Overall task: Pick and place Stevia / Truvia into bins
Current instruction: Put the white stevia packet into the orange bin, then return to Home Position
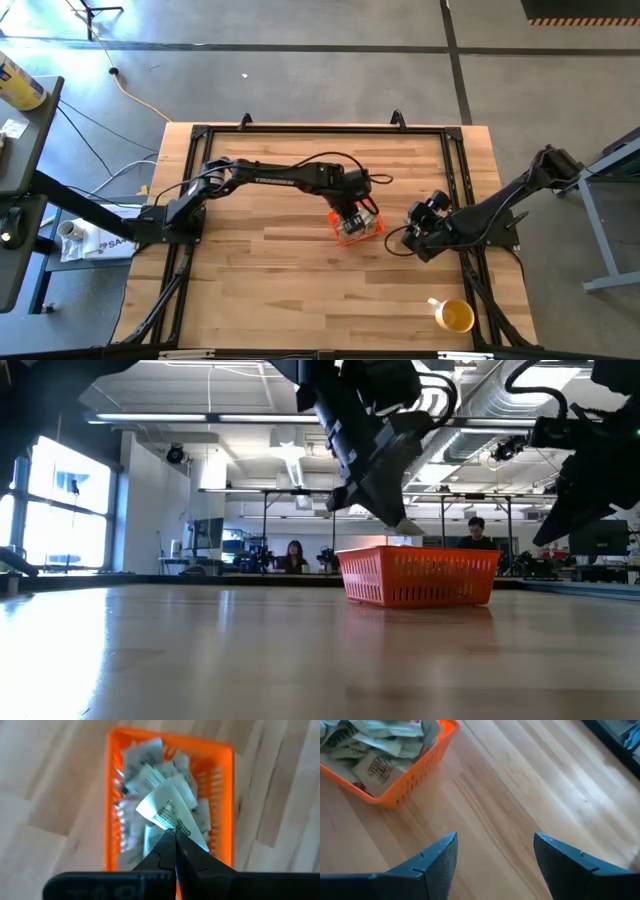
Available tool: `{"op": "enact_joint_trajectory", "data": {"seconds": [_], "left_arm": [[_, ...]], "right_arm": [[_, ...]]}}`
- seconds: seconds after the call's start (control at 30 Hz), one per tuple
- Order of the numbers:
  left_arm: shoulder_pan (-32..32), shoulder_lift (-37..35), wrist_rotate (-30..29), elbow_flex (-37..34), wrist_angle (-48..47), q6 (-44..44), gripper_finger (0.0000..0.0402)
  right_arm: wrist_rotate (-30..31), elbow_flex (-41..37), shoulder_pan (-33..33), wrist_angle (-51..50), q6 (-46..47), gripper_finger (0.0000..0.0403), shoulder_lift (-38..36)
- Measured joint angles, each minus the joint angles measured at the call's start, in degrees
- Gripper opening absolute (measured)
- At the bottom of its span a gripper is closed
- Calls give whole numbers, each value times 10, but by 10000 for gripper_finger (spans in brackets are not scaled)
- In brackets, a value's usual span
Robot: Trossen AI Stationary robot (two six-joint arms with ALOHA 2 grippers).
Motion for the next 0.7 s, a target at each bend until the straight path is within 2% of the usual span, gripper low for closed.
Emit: {"op": "enact_joint_trajectory", "data": {"seconds": [0.1,0.23,0.37,0.5,0.6,0.7], "left_arm": [[-2,11,3,0,-7,2,34],[-9,15,-44,0,-23,4,55],[-12,12,-49,0,-51,12,118],[-16,3,-27,1,-73,0,197],[-27,-4,-28,1,-79,26,249],[-46,-32,-28,0,-93,61,286]], "right_arm": [[-13,-16,-9,38,-35,252,-3],[-40,-23,-33,137,-122,252,2],[-47,-23,-68,237,-199,252,10],[-48,-23,-113,295,-224,252,17],[-42,-23,-141,303,-208,252,16],[-32,-22,-161,303,-135,252,12]]}}
